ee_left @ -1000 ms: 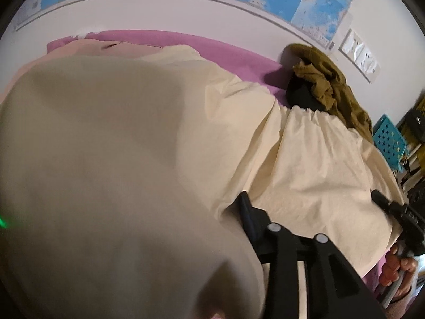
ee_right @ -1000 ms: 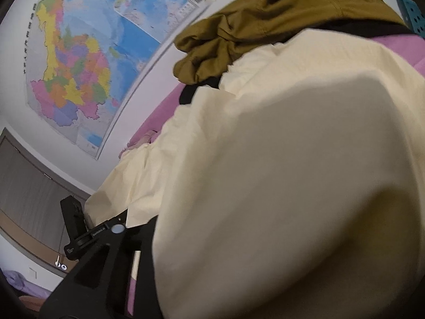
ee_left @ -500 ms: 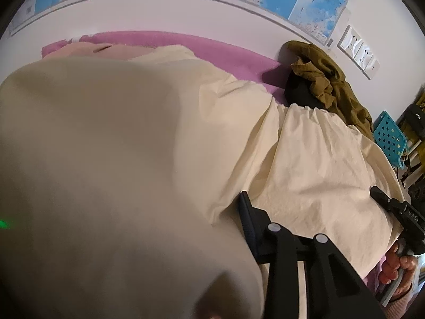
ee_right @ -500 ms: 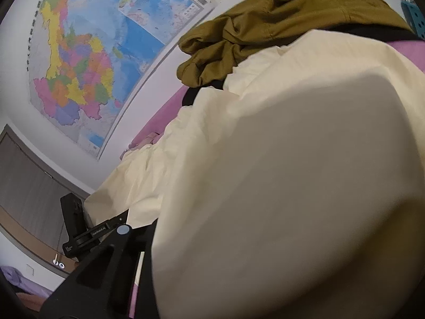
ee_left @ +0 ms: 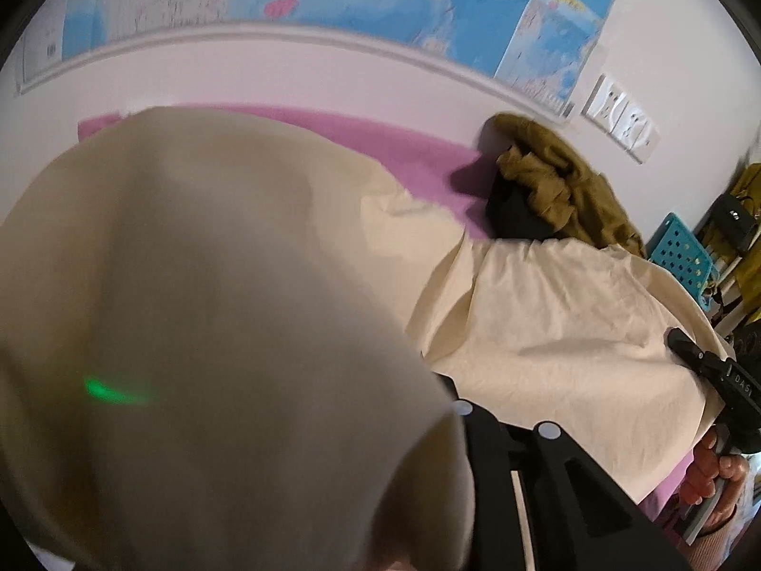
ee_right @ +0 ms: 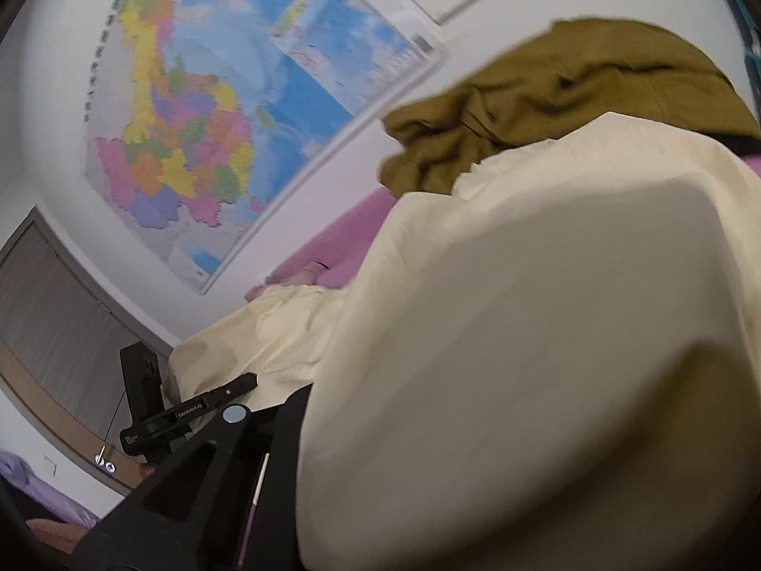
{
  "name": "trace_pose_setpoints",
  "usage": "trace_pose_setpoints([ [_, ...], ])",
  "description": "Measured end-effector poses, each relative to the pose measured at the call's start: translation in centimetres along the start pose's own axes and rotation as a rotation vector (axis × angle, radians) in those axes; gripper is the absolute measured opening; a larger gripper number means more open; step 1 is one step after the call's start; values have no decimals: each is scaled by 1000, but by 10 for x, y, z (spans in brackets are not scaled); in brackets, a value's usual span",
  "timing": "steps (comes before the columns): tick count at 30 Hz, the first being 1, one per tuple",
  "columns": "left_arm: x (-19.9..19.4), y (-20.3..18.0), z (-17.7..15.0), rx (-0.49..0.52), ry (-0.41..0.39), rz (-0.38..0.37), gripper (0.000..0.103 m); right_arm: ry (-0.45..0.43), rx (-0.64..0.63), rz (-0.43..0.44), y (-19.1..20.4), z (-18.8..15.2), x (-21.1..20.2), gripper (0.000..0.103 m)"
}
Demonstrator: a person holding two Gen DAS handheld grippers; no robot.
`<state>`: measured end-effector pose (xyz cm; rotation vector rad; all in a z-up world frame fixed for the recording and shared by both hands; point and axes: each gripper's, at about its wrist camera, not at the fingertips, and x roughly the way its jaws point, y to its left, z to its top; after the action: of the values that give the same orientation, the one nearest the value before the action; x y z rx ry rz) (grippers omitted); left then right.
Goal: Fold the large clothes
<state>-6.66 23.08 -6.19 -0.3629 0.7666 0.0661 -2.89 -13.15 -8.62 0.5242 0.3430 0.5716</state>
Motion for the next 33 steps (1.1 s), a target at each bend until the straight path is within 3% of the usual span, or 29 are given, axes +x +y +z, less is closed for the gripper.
trace_pose_setpoints([
  [4, -22, 7, 1, -3, -45, -31, 17, 23, -23, 18, 5, -6, 0, 11],
  [10, 19, 27, -25, -32, 115, -27, 29, 134, 76, -59, -28, -30, 23, 41],
  [12, 24, 27, -31, -31, 124, -46, 44, 145, 106, -55, -33, -35, 29, 59],
  [13, 25, 25, -32, -27, 126, -61, 47, 145, 121, -46, -35, -36, 32, 59],
  [14, 26, 22, -32, -24, 121, -76, 55, 147, 120, -37, -36, -36, 35, 53],
  [15, 28, 19, -30, -14, 118, -79, 57, 140, 115, -27, -36, -36, 37, 41],
  [16, 30, 15, -29, -2, 117, -68, 57, 133, 119, -16, -36, -35, 39, 37],
  [17, 31, 12, -27, 4, 114, -50, 51, 126, 114, -13, -34, -34, 39, 27],
  [18, 30, 11, -25, 1, 110, -39, 36, 112, 102, -8, -30, -32, 37, 20],
  [20, 24, 15, -20, -8, 99, -28, 22, 94, 80, 8, -23, -26, 32, 15],
  [24, 4, 18, -9, -14, 49, -52, 14, 58, 9, 19, 6, -8, 20, 12],
  [33, -50, 16, 28, 26, -69, -82, 13, -13, -135, 62, 65, 27, 2, 11],
])
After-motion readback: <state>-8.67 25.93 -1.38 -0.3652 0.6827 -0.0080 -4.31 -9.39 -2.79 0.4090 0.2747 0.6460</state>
